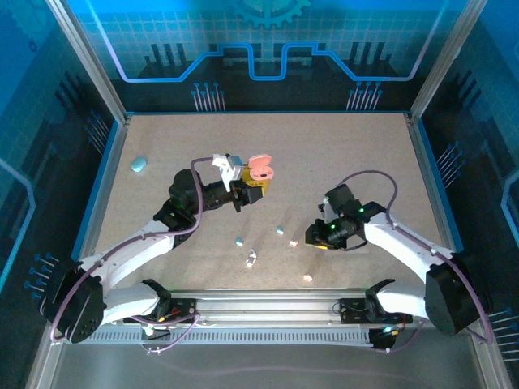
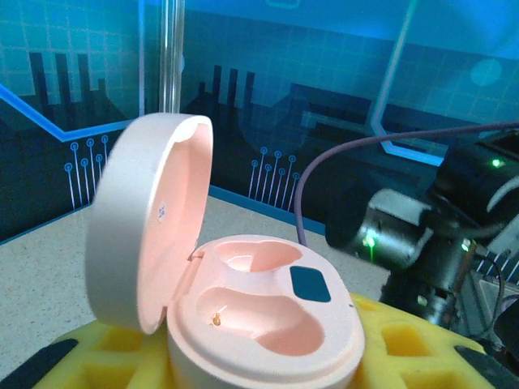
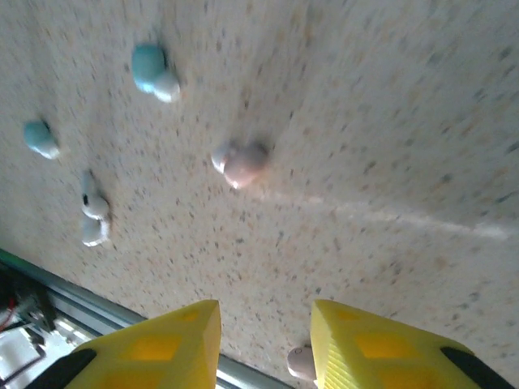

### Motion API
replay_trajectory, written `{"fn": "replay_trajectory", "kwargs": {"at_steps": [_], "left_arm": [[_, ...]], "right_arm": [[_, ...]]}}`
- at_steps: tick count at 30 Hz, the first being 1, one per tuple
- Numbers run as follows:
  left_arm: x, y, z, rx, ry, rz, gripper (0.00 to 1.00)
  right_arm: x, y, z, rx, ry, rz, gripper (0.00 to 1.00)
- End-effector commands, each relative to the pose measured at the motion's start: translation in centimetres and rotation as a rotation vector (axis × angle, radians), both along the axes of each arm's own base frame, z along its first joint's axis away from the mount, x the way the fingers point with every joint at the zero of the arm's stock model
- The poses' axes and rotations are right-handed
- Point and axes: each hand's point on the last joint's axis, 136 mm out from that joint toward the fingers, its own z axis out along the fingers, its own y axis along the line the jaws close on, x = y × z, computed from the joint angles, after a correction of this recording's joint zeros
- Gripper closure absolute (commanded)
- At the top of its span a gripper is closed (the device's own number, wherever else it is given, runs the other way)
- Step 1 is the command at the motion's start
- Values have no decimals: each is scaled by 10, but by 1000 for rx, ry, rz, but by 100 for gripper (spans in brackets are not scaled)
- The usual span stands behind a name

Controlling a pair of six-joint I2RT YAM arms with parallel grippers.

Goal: Insert wireless bluetooth earbuds into charging case

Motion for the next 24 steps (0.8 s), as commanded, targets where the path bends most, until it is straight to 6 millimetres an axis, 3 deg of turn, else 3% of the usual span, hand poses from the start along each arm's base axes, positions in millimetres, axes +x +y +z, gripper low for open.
{"fn": "replay_trajectory", "kwargs": {"at_steps": [1, 8, 16, 24], "left_arm": [[-2, 6, 5, -9, -28, 16, 65], [-4, 4, 1, -9, -14, 0, 65], [-5, 4, 0, -9, -10, -7, 65], [-5, 3, -1, -7, -8, -9, 64]], "right_arm": [[-20, -4, -15, -82, 57, -17, 63], [-46, -7, -37, -95, 106, 25, 58], [-59, 6, -44, -67, 145, 128, 56], [-75, 9, -53, -151, 190, 239, 56]]}}
